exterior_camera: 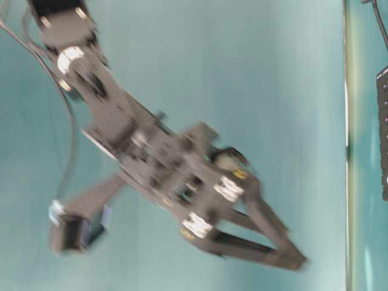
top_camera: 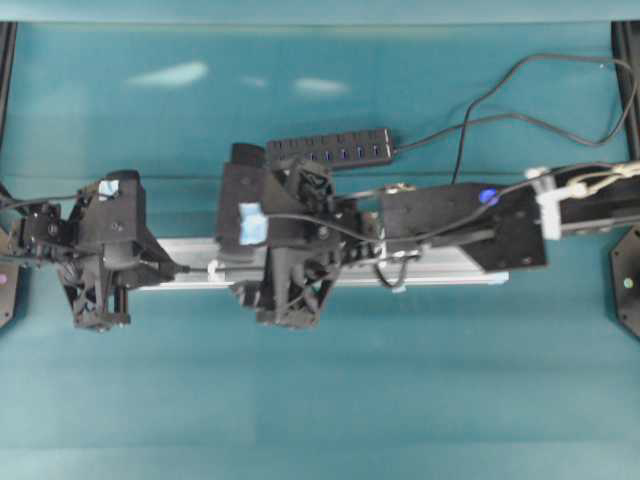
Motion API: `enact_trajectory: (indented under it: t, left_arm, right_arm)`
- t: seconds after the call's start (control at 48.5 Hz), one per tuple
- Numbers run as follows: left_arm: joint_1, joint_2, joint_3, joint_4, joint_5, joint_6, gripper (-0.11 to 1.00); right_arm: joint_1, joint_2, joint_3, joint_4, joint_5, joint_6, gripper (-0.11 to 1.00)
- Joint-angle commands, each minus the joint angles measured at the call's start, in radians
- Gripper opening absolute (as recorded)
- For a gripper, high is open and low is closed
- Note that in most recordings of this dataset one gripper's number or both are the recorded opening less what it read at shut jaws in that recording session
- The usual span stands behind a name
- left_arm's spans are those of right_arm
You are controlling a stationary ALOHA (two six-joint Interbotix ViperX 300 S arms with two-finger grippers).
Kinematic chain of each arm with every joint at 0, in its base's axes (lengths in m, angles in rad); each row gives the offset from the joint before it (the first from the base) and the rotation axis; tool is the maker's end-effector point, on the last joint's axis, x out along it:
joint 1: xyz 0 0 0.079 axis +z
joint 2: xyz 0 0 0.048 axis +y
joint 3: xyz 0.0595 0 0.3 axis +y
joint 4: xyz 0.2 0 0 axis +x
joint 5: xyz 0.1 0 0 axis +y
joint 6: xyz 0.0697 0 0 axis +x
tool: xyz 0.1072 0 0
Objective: Pass the USB cable through three rings with both arms.
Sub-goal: 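Pull the cable taut along the rail with both grippers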
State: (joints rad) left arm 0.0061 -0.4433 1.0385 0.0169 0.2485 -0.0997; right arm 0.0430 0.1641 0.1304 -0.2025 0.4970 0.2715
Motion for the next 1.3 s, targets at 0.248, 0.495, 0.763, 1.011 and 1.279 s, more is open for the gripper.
enact_trajectory:
  t: [0.248,0.495,0.763,1.011,1.279]
  left_arm:
    - [-0.006,-0.04,-0.041,0.002,0.029,0.002,0.21]
    - [-0.005,-0.087,-0.061,0.002,0.064,0.003,0.2]
    - [-0.006,-0.114,-0.064,0.002,0.064,0.005,0.2]
    - [-0.006,-0.106,-0.072,0.002,0.064,0.005,0.2]
    - [-0.005,-0.104,-0.074,0.002,0.063,0.005,0.2]
  right_arm:
    - [0.005,-0.121,0.129,-0.003,-0.031,0.0,0.86]
    - [-0.002,-0.201,0.241,-0.003,-0.13,-0.002,0.86]
    - [-0.003,-0.295,0.362,-0.003,-0.29,-0.003,0.86]
    - [-0.002,-0.371,0.469,-0.003,-0.403,-0.002,0.86]
    - [-0.002,-0.41,0.525,-0.003,-0.459,0.0,0.86]
